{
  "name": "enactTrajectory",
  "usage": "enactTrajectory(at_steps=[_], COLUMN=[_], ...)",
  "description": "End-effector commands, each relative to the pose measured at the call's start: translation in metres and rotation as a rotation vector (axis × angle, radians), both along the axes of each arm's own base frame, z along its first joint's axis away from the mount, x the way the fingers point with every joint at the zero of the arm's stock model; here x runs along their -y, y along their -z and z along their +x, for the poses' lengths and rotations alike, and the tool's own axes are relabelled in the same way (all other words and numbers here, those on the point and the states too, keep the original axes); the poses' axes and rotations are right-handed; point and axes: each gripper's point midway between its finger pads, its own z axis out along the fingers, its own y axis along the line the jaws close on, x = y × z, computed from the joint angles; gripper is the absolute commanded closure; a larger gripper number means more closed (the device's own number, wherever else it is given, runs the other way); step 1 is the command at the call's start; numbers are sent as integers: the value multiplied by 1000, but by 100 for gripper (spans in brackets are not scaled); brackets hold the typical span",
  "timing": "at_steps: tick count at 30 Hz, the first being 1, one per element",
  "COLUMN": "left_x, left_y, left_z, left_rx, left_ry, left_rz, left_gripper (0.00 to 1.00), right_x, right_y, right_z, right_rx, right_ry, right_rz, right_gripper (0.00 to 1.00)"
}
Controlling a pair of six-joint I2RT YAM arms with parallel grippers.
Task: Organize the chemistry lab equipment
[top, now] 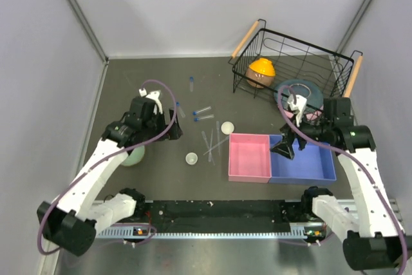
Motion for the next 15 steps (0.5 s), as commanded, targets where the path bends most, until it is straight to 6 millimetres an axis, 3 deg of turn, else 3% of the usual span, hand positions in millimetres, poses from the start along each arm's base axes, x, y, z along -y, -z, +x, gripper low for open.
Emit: enactTrajectory(at_steps=[1,3,7,9,10,12,13,15], left_x=[-12,-15,-7,2,6,13,16,20], left_y=[-12,-11,7,0,15,11,28,27], left_z=[47,67,108,126,134,153,159,175], left_rx=[73,99,42,35,-12,-13,-61,-60], left_ry=[-112,-158,-214,-214,-219,-238,-249,-269], left_rz=[102,133,178,169,181,172,188,181], left_gripper=[2,1,2,7,9,13,16,24], right_x=[-13,-20,-34,-38,-42,-43,-45,-47], right_y=[-13,-13,-9,-4,-3,1,-1,1], right_z=[11,18,28,36,36,43,47,49], right_rx=[75,73,68,70,74,70,77,69], right_ry=[-78,-96,-127,-129,-141,-132,-130,-130], right_rz=[-65,-87,-110,-134,-142,-159,-155,-148], right_gripper=[1,1,1,1,2,1,1,1])
